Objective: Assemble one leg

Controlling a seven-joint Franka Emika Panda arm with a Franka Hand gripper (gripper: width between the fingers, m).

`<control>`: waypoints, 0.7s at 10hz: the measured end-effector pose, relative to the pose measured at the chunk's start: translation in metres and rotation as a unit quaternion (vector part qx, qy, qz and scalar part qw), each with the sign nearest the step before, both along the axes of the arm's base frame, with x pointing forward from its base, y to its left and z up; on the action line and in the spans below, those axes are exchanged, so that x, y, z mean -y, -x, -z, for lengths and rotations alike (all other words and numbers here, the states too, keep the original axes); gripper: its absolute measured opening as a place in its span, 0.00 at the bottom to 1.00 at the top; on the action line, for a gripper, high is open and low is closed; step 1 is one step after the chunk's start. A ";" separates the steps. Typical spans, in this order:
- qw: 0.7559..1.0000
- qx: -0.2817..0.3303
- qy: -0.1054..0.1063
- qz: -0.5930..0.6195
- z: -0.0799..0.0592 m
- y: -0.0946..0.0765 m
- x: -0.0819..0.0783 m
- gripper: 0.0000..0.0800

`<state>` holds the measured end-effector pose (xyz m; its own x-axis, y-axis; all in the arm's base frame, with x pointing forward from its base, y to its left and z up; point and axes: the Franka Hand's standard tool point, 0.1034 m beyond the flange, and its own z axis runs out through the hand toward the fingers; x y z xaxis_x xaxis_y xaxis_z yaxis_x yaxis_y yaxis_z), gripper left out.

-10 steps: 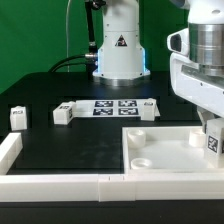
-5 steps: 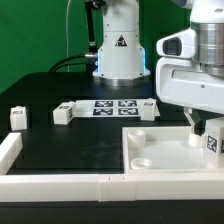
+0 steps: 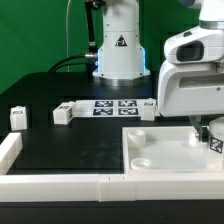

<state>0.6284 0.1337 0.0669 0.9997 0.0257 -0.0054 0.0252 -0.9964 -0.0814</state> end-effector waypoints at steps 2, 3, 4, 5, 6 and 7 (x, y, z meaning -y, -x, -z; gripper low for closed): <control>0.995 0.008 0.003 -0.095 0.000 -0.001 0.004 0.81; 0.997 0.006 0.002 -0.081 0.000 -0.001 0.004 0.81; 0.997 0.006 0.002 -0.081 0.000 -0.001 0.004 0.64; 0.997 0.006 0.002 -0.081 0.001 -0.001 0.004 0.64; 0.997 0.007 0.003 -0.081 0.001 -0.001 0.005 0.45; 0.997 0.006 0.004 -0.080 0.001 -0.001 0.007 0.37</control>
Offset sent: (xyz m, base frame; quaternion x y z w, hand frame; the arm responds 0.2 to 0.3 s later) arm 0.0000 0.0000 0.0000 0.0000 0.0000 0.0000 1.0000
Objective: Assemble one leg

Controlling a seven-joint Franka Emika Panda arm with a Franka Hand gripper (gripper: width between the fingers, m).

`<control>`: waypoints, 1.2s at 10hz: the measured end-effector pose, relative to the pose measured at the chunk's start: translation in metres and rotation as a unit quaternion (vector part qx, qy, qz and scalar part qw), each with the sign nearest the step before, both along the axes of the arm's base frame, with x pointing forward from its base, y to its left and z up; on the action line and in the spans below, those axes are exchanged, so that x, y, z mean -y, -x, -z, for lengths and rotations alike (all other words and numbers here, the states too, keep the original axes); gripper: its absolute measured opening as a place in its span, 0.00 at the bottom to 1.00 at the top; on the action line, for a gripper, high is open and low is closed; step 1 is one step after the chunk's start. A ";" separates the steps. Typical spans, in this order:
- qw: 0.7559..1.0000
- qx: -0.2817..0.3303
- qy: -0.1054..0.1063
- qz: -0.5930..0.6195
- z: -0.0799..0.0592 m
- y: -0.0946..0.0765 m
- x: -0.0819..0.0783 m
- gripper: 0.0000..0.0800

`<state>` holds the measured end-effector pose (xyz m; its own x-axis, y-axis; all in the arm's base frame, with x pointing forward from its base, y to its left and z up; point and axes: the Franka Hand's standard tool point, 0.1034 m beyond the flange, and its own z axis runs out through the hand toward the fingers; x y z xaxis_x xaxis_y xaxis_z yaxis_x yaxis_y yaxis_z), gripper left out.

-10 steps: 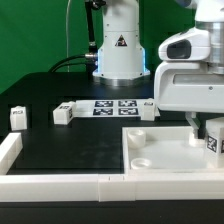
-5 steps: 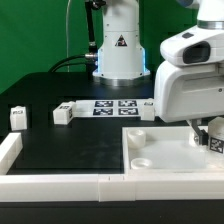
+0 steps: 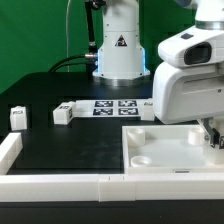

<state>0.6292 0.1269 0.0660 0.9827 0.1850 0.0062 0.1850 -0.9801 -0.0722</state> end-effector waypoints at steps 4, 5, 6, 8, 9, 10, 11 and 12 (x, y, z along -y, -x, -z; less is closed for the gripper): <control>1.000 -0.002 0.000 0.024 0.000 0.000 0.002 0.37; 0.995 -0.008 -0.007 0.100 0.000 -0.001 0.005 0.37; 0.978 -0.020 -0.011 0.205 0.000 -0.001 0.010 0.37; 0.945 -0.030 -0.009 0.324 0.002 -0.002 0.012 0.37; 0.917 -0.036 -0.007 0.397 0.002 -0.002 0.012 0.37; 0.888 -0.041 -0.006 0.459 0.002 -0.002 0.014 0.37; 0.854 -0.045 -0.003 0.519 0.002 -0.002 0.015 0.37; 0.831 -0.047 -0.001 0.554 0.002 -0.002 0.016 0.37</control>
Offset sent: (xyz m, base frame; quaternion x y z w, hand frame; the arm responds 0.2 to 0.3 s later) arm 0.0000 0.0000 0.0000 0.0000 0.0000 0.0000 1.0000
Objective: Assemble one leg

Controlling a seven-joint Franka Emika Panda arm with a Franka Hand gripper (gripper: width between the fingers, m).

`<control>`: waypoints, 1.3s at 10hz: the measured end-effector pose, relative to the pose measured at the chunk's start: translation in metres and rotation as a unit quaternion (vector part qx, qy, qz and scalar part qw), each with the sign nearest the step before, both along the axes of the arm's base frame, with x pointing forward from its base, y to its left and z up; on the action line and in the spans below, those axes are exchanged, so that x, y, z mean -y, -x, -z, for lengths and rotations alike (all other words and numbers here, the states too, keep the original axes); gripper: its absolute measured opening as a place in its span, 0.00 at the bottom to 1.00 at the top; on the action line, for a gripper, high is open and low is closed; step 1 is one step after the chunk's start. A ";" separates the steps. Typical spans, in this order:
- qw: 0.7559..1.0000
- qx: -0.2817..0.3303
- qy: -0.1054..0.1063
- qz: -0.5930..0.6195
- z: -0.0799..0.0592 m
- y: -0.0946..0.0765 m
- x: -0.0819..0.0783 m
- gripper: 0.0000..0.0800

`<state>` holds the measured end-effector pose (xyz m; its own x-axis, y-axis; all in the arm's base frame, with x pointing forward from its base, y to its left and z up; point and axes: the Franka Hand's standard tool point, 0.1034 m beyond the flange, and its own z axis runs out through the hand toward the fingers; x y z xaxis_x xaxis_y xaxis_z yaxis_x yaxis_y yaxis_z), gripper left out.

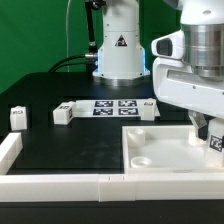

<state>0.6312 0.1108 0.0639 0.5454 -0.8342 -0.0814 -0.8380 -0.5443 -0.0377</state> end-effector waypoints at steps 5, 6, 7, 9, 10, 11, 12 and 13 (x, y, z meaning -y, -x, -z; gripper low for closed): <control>0.999 0.000 0.001 0.038 0.000 -0.001 0.000 0.71; 1.000 -0.001 0.000 0.030 0.000 0.002 -0.003 0.71; 1.000 0.005 0.000 -0.027 0.001 0.005 -0.005 0.79; 0.987 0.017 0.000 -0.159 0.002 0.014 -0.011 0.81; 0.967 0.021 -0.002 -0.252 0.004 0.020 -0.016 0.81; 0.937 0.026 -0.004 -0.348 0.006 0.024 -0.016 0.81; 0.916 0.027 -0.004 -0.400 0.007 0.025 -0.016 0.81; 0.880 0.030 -0.003 -0.473 0.008 0.026 -0.016 0.81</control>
Offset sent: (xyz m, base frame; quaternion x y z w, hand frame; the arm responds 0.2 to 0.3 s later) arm 0.0000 0.0000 0.0000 0.0000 0.0000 0.0000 1.0000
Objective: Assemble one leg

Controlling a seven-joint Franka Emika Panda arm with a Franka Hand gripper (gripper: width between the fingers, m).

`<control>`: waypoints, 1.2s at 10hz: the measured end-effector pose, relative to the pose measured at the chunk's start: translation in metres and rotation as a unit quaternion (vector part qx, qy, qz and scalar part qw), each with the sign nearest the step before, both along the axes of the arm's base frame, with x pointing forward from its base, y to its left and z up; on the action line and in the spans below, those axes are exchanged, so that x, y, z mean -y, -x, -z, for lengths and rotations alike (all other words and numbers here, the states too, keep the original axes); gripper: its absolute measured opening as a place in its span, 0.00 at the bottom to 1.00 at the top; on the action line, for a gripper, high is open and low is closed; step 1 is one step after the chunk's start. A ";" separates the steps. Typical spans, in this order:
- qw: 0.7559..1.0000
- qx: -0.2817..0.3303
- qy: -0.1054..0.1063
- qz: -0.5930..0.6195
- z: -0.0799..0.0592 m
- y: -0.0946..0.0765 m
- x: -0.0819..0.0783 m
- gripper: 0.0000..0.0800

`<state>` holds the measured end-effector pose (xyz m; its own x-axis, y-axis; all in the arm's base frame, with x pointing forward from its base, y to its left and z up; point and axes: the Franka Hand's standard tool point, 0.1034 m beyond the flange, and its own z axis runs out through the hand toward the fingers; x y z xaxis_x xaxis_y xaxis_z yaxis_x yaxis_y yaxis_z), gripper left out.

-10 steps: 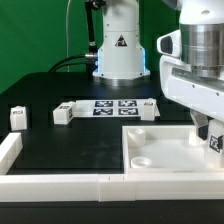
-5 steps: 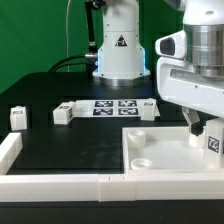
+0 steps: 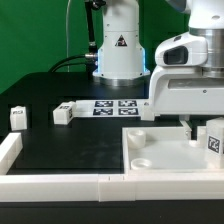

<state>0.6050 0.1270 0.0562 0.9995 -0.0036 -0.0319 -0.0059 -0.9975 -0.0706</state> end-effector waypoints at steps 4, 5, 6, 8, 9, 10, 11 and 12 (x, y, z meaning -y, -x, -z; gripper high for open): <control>0.973 0.016 0.015 -0.228 -0.004 -0.007 0.003 0.81; 0.958 0.023 0.022 -0.285 -0.007 -0.013 0.004 0.81; 0.956 0.029 0.025 -0.292 -0.010 -0.021 0.003 0.81; 0.957 0.033 0.026 -0.287 -0.012 -0.025 0.003 0.81; 0.957 0.032 0.026 -0.287 -0.011 -0.025 0.003 0.66; 0.957 0.032 0.026 -0.287 -0.011 -0.025 0.003 0.66; 0.957 0.032 0.026 -0.287 -0.011 -0.025 0.003 0.49; 0.957 0.032 0.026 -0.287 -0.011 -0.025 0.003 0.36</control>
Offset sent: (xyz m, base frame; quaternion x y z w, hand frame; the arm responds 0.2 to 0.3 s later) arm 0.0145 0.0053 0.0052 -0.0152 0.0035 -0.2147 0.9766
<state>0.6297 0.1238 0.0670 0.8375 0.5463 0.0154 0.5464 -0.8375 -0.0031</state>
